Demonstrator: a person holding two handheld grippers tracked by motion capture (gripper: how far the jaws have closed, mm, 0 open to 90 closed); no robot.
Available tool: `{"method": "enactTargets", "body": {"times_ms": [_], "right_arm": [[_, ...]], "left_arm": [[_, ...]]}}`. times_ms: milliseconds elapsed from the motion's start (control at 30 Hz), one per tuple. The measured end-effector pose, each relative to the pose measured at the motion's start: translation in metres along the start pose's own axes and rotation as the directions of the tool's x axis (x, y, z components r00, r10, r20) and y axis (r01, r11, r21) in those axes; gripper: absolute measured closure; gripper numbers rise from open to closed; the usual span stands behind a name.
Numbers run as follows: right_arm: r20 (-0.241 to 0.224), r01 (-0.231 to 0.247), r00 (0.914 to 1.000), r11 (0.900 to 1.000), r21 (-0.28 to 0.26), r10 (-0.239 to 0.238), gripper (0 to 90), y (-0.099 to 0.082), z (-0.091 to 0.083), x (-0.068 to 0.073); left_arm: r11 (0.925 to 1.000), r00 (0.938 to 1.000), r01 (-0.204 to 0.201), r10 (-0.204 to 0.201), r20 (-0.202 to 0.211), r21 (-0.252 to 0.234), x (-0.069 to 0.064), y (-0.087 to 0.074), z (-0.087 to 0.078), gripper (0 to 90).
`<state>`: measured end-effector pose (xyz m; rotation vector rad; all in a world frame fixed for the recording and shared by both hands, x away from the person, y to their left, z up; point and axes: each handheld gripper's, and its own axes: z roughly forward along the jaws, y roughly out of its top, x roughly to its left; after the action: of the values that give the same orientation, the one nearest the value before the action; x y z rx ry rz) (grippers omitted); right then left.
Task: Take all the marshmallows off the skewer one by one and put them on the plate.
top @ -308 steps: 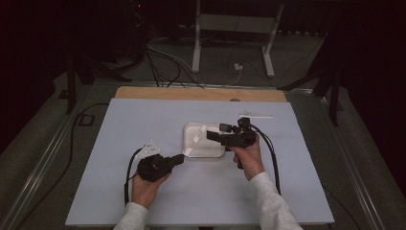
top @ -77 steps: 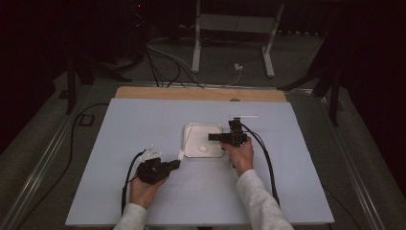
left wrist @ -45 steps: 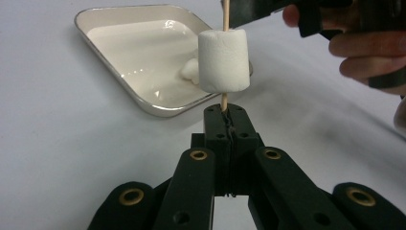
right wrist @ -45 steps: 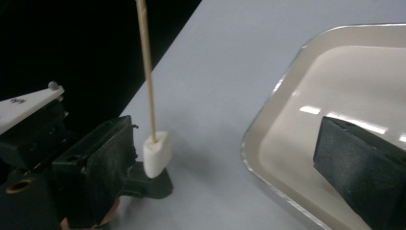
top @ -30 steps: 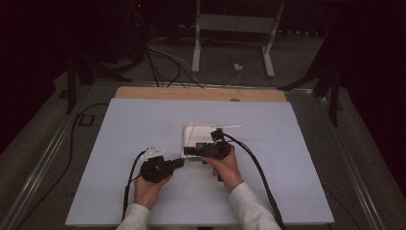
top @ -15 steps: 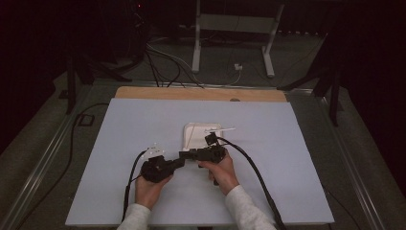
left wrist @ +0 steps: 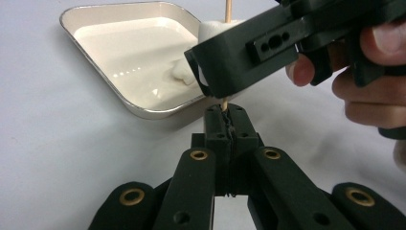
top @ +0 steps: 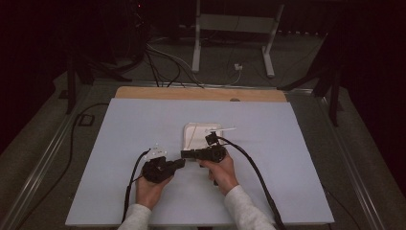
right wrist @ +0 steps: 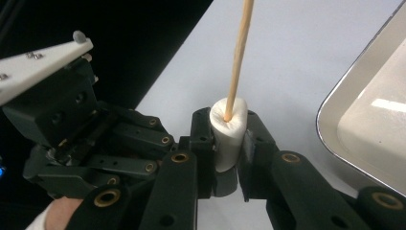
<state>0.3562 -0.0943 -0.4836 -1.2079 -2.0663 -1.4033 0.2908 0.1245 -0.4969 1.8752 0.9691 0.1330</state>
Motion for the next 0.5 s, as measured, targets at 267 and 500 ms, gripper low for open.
{"method": "enactTargets", "body": {"times_ms": [267, 500], "right_arm": [[-0.004, -0.018, 0.9998, 0.9998, -0.008, 0.018, 79.7, 0.003, -0.004, 0.000], [0.002, -0.052, 0.9986, 0.9943, -0.093, 0.053, 80.5, 0.010, -0.019, -0.003]], "left_arm": [[0.9997, 0.9997, -0.024, 0.024, -0.009, 0.006, -0.001, 0.000, -0.001, 90.0], [0.9977, 0.9983, -0.042, 0.044, -0.038, 0.053, -0.001, -0.008, 0.002, 90.0]]}}
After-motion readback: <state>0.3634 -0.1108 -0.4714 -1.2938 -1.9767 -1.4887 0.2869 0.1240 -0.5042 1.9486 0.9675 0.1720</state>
